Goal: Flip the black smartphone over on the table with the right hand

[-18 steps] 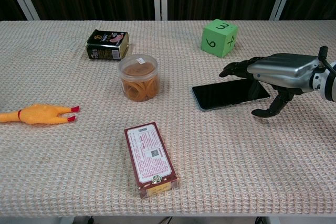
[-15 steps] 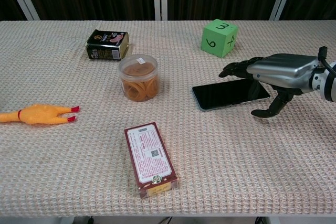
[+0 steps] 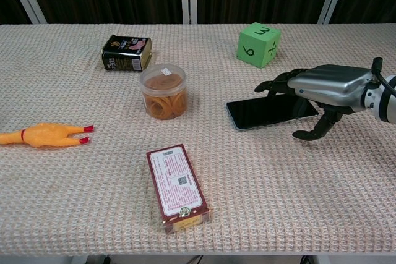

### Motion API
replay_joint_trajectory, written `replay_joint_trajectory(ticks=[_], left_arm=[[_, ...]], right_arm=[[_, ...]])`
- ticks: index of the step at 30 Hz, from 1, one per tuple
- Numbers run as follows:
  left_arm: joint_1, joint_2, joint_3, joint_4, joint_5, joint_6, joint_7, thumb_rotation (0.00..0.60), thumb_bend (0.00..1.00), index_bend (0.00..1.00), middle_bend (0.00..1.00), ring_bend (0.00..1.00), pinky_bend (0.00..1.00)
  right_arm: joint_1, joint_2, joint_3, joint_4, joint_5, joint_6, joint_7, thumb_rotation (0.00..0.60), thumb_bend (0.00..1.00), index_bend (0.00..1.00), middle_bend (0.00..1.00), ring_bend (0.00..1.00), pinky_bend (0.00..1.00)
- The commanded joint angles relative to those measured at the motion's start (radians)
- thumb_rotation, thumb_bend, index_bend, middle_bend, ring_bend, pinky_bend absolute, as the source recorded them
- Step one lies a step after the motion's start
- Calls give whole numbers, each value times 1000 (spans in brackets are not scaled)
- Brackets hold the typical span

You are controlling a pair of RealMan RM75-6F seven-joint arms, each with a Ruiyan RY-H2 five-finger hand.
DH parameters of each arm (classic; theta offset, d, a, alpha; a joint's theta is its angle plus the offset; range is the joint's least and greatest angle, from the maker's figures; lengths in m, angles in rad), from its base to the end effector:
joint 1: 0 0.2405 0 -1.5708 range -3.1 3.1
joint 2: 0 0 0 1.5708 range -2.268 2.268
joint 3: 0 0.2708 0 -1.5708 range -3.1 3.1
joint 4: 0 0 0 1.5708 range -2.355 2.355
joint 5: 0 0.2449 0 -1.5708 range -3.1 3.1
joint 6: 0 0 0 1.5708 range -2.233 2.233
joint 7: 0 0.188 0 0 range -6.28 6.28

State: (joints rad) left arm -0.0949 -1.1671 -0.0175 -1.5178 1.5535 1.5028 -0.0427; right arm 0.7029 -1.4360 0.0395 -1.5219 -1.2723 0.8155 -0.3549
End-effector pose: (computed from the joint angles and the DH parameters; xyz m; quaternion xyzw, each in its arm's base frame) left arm -0.3444 0.2257 0.1201 -0.6139 -0.3766 -0.3955 0.5700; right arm -0.1925 -0.3536 -0.0778 0.8362 -0.3230 0.2649 0.3554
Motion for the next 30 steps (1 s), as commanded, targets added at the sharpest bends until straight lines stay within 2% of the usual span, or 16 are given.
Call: replay_joint_trajectory(ticks=[1,14,24,30], left_arm=[[2,-1,1,4,-2,1,-3,600,75,288,260,205,320],[-1,-4,0,17,-12,-13,-14,600,75,290,260,205,321],[0,-8,1,35,-23,-21,-28,600,74,292,260,205,321],[-1,-10,0,46,-29,-28,-40,600,75,296,260,205,322]], right_arm=[[1,-4,0,2,-2,3,0,600,344,0,192,15,0],[27,-53,6,64,7,-18,2,600,346,6,185,13,0],[50,-108,10,141,-12,-34,31,600,366,148,241,38,6],[58,-150,18,197,-40,-19,63,600,425,288,286,132,99]])
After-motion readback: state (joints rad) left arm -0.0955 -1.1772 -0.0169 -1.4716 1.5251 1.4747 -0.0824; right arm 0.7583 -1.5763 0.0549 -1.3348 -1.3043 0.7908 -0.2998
